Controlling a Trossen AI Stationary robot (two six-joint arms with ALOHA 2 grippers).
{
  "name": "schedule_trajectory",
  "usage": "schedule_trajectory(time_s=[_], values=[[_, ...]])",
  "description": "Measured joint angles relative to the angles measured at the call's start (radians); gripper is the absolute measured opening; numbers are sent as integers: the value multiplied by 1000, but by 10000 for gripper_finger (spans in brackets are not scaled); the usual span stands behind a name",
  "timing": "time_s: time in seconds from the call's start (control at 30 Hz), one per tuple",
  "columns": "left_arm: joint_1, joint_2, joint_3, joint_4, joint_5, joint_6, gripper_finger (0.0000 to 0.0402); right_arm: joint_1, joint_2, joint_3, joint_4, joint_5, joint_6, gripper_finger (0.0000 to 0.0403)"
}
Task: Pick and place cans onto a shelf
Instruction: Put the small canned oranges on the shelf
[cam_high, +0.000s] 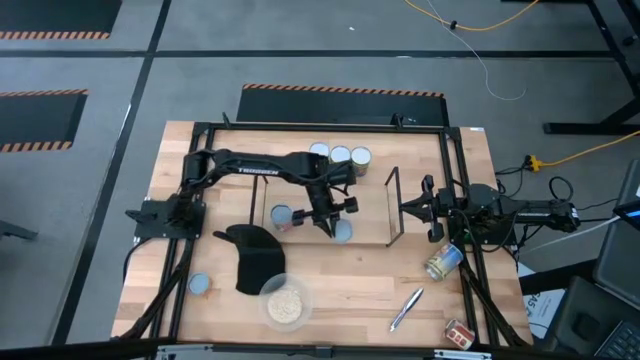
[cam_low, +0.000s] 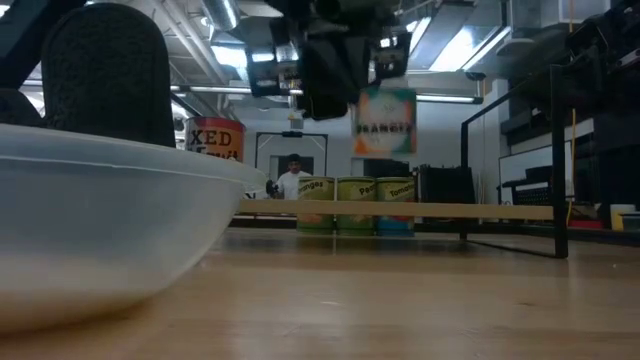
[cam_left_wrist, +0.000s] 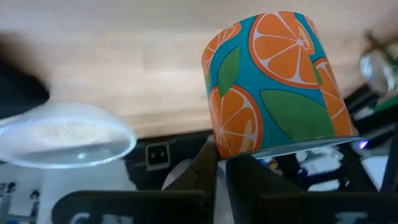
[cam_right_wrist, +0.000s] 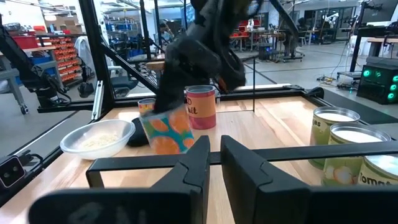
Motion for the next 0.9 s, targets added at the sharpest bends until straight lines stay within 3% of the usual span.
schedule_trajectory(time_s=[0.9], values=[[55,-3,-57,-4,-32,14,14,0,1,0,-1,0,0,46]])
